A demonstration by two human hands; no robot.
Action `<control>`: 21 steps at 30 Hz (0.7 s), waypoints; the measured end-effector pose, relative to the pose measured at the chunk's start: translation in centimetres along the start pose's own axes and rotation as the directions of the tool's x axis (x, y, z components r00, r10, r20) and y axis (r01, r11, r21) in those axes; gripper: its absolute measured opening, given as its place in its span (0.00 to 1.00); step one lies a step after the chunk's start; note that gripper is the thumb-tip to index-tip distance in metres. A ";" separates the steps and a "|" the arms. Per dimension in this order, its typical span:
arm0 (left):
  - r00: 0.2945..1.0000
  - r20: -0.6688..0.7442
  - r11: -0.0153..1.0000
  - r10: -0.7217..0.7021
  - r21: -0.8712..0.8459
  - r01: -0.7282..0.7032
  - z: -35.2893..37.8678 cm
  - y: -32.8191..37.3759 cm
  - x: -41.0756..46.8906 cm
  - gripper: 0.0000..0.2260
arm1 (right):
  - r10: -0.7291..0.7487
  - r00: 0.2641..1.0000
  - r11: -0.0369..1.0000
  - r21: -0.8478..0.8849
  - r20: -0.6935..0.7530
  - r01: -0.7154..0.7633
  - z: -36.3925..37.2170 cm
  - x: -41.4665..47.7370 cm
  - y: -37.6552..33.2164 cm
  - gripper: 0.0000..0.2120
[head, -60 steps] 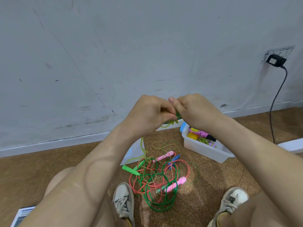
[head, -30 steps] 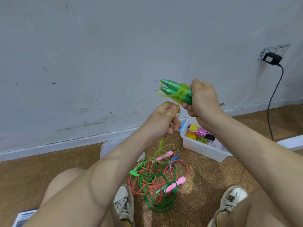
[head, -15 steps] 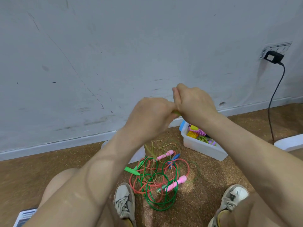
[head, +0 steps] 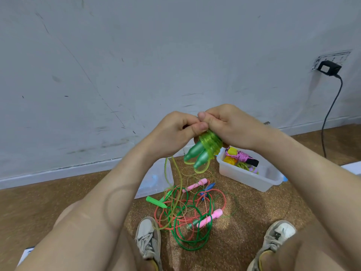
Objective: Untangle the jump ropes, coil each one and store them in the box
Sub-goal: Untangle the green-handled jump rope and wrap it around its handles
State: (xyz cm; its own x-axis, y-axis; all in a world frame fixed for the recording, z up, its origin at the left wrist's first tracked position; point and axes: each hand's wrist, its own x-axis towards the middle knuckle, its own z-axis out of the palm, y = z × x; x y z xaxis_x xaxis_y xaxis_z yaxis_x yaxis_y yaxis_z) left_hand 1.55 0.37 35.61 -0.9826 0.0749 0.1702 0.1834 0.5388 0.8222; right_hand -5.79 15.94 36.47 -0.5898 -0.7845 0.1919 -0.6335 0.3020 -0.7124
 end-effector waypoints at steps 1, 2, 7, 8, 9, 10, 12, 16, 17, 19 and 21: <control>0.999 0.025 0.995 -0.026 -0.095 0.028 0.1 0.0 0.0 0.17 | 0.010 1.000 0.996 0.090 0.003 -0.011 0.2 0.0 -0.1 0.21; 0.997 0.057 0.978 -0.055 -0.199 0.066 0.2 0.0 0.1 0.22 | 0.030 1.000 0.982 0.189 -0.002 -0.030 0.3 -0.1 -0.3 0.21; 0.972 0.042 0.844 -0.231 -0.488 0.221 2.0 0.4 0.5 0.16 | 0.299 0.945 0.821 0.540 -0.131 -0.184 0.3 -0.1 -1.2 0.23; 0.971 0.039 0.829 -0.237 -0.512 0.223 2.5 0.4 0.6 0.12 | 0.359 0.919 0.777 0.598 -0.161 -0.199 0.4 0.0 -1.1 0.23; 0.970 0.033 0.829 -0.242 -0.512 0.224 2.9 0.3 0.7 0.10 | 0.409 0.894 0.733 0.649 -0.184 -0.202 0.5 0.1 -1.0 0.21; 0.965 0.011 0.841 -0.263 -0.487 0.235 3.3 0.2 0.8 0.10 | 0.450 0.868 0.701 0.685 -0.208 -0.199 0.6 0.2 -0.6 0.20; 0.945 -0.047 0.874 -0.324 -0.397 0.280 3.9 0.4 1.0 0.11 | 0.518 0.816 0.675 0.709 -0.257 -0.205 0.7 0.5 0.1 0.19; 0.969 -0.090 0.972 -0.232 0.023 0.235 4.7 0.3 0.5 0.09 | 0.592 0.722 0.697 0.678 -0.359 -0.235 0.9 1.2 1.4 0.19; 0.983 -0.064 0.965 -0.174 0.190 0.183 4.9 0.0 0.3 0.08 | 0.601 0.694 0.713 0.658 -0.396 -0.242 0.9 1.4 1.7 0.19; 0.996 -0.003 0.832 -0.088 0.549 0.075 5.0 -0.2 0.0 0.11 | 0.535 0.670 0.828 0.478 -0.514 -0.293 0.8 1.8 2.4 0.20; 0.999 0.013 0.639 -0.040 0.769 0.015 5.1 0.1 -0.3 0.13 | 0.344 0.710 0.932 0.133 -0.615 -0.337 0.8 1.8 2.9 0.22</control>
State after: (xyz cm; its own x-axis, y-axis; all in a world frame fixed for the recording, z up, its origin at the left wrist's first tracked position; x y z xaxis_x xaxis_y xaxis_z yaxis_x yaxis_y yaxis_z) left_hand 1.71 4.66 32.84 -0.9894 0.0647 0.1302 0.0792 0.9908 0.1098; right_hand -8.30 14.99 34.22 -0.9443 -0.1203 0.3062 -0.3257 0.4736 -0.8183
